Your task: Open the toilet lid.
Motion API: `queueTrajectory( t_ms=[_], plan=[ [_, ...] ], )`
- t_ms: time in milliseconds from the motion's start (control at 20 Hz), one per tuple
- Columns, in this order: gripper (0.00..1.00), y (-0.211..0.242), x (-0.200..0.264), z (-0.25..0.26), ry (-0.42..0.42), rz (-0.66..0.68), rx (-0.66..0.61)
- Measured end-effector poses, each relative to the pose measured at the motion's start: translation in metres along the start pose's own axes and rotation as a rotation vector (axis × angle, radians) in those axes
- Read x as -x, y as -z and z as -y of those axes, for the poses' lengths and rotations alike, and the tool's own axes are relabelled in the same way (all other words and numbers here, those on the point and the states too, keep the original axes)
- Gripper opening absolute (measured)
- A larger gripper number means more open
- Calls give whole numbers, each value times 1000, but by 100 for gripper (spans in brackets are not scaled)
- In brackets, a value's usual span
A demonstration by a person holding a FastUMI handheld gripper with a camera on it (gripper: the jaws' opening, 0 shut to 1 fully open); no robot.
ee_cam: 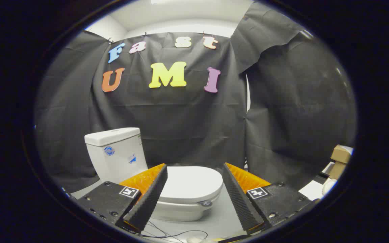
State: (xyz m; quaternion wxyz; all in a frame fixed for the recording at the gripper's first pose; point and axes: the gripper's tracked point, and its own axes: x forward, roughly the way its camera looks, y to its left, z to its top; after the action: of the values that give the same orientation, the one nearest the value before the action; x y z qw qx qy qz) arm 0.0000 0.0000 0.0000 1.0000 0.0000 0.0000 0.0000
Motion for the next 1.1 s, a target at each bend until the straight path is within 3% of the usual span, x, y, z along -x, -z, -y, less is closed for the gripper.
queueTrajectory(
  t_ms=[750, 1100],
  plan=[
    [100, 2, 0, -12, -22, 4, 12],
    [100, 3, -25, -20, -48, -11, -42]
  ],
)
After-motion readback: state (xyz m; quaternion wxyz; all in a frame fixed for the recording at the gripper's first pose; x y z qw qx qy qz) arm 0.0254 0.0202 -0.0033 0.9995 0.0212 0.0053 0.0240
